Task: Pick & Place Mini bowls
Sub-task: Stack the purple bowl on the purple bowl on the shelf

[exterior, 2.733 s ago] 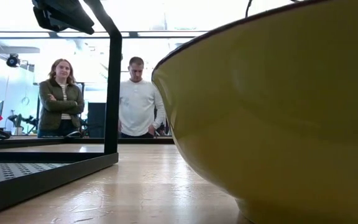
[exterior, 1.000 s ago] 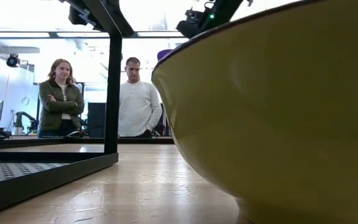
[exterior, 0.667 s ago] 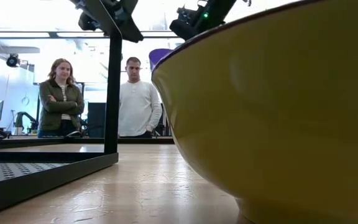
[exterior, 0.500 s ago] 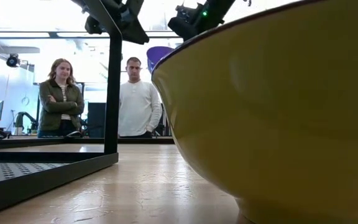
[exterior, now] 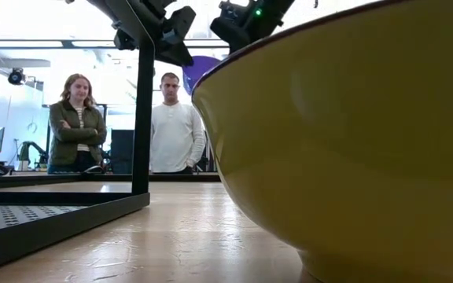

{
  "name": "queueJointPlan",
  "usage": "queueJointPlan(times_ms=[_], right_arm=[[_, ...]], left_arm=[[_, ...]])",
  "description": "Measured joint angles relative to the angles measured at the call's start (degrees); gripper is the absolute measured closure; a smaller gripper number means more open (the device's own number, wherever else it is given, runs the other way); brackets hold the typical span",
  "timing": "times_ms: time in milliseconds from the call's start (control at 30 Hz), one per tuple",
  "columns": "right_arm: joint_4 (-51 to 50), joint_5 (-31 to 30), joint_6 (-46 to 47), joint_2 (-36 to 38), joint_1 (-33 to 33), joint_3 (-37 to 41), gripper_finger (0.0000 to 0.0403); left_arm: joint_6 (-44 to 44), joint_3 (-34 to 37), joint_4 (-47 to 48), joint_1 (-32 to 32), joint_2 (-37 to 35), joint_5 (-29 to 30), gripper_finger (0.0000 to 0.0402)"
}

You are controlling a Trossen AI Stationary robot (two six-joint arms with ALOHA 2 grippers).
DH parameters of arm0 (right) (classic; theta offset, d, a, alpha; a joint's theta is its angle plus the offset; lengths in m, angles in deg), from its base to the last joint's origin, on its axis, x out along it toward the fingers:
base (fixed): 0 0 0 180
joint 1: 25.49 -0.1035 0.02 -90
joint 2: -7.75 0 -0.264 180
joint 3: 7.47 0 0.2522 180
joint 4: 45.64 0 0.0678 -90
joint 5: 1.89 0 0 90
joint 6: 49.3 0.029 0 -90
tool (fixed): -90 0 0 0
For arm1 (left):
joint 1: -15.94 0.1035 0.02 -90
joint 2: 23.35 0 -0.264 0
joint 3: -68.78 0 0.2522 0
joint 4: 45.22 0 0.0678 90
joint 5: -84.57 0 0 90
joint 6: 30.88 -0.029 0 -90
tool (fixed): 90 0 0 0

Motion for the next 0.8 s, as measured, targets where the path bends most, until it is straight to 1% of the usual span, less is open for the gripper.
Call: queueJointPlan(times_ms=[300, 400, 500, 533, 800], right_arm=[[1.0, -0.1, 0.0, 0.0, -1.0, 0.0, 0.0395], [1.2, -0.1, 0.0, 0.0, -1.0, 0.0, 0.0395], [0.9, -0.1, 0.0, 0.0, -1.0, 0.1, 0.0394], [0.9, -0.1, 0.0, 0.0, -1.0, 0.1, 0.0394], [0.7, 0.3, -0.3, 0.0, -1.1, 0.1, 0.0394]], left_arm=[[2.6, 0.4, -0.1, 0.8, 0.0, 0.0, 0.0314], [2.7, 0.3, 0.0, 0.9, 0.0, 0.2, 0.0336], [3.0, 0.3, 0.2, 1.0, -0.1, 0.6, 0.0381], [3.4, 0.3, 0.2, 1.0, -0.1, 0.7, 0.0389], [5.5, 0.0, 1.2, 1.3, -0.1, -0.1, 0.0399]])
